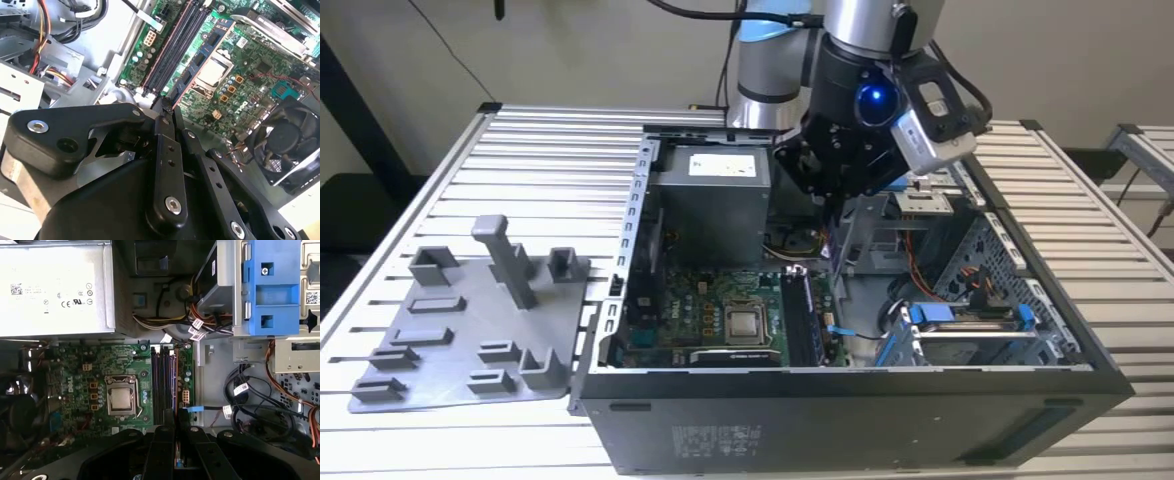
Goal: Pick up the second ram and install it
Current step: 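Insert the second ram into the second slot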
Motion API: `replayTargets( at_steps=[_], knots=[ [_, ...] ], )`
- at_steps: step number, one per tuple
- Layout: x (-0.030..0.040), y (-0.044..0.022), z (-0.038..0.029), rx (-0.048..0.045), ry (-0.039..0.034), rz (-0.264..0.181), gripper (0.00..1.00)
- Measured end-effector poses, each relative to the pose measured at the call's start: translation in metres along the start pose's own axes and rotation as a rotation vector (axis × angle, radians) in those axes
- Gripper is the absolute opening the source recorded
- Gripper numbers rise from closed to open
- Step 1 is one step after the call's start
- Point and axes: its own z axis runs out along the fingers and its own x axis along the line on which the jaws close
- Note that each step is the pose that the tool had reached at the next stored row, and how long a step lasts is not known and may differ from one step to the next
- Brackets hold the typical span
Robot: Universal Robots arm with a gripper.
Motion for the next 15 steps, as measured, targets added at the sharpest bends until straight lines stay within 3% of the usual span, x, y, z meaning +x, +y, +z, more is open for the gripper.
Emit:
replayTargets(
  at_steps=[15],
  knots=[
    [0.0006,-0.0004,0.0224,0.0015,-0.0008,0.000,0.14]
  ],
)
